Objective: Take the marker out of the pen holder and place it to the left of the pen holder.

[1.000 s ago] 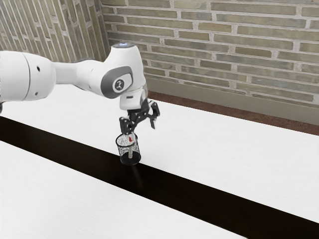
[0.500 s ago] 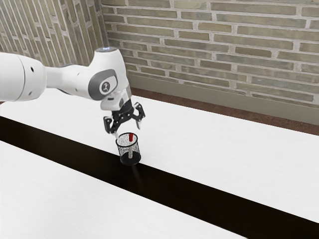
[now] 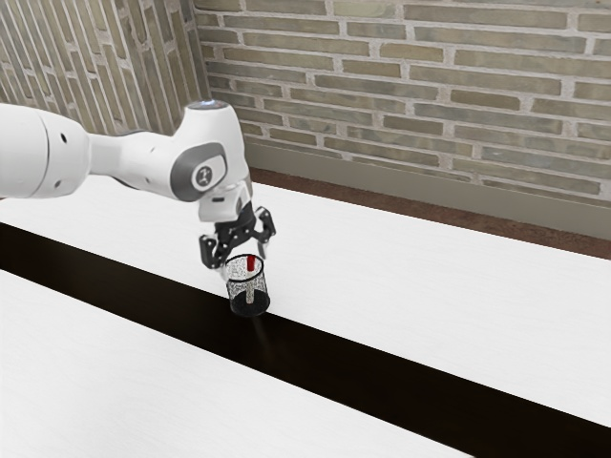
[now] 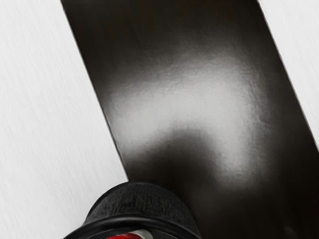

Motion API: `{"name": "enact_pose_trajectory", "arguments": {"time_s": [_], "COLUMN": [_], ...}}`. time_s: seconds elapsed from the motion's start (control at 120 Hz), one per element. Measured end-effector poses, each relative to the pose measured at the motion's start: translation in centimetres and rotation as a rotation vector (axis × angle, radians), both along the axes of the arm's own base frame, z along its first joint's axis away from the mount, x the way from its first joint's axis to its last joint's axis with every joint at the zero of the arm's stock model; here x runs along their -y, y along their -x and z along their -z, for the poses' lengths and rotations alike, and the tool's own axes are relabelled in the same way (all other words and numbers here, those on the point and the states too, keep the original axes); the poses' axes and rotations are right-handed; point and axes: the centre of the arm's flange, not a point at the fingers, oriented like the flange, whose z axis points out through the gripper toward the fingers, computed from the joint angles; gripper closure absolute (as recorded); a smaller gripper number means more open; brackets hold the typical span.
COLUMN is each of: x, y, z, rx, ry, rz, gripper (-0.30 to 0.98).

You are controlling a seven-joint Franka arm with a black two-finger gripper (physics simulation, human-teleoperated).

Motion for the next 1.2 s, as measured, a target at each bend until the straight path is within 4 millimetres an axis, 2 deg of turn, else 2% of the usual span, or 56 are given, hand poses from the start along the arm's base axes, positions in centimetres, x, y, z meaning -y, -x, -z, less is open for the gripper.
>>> {"name": "enact_pose_trajectory", "arguments": {"time_s": [0.217, 0.558, 0.858, 1.2], "x": [0.58, 0.70, 0.76, 0.67], "y": [0.11, 0.03, 0.00, -0.08], "z": [0.22, 0.10, 0.06, -0.07], "rx": [-0.006, -0.003, -0.001, 0.001], "ry": [0.000, -0.003, -0.003, -0.003], "rz": [-0.039, -0.084, -0.123, -0.154], "gripper": [0.04, 0.27, 0.39, 0.63]}}
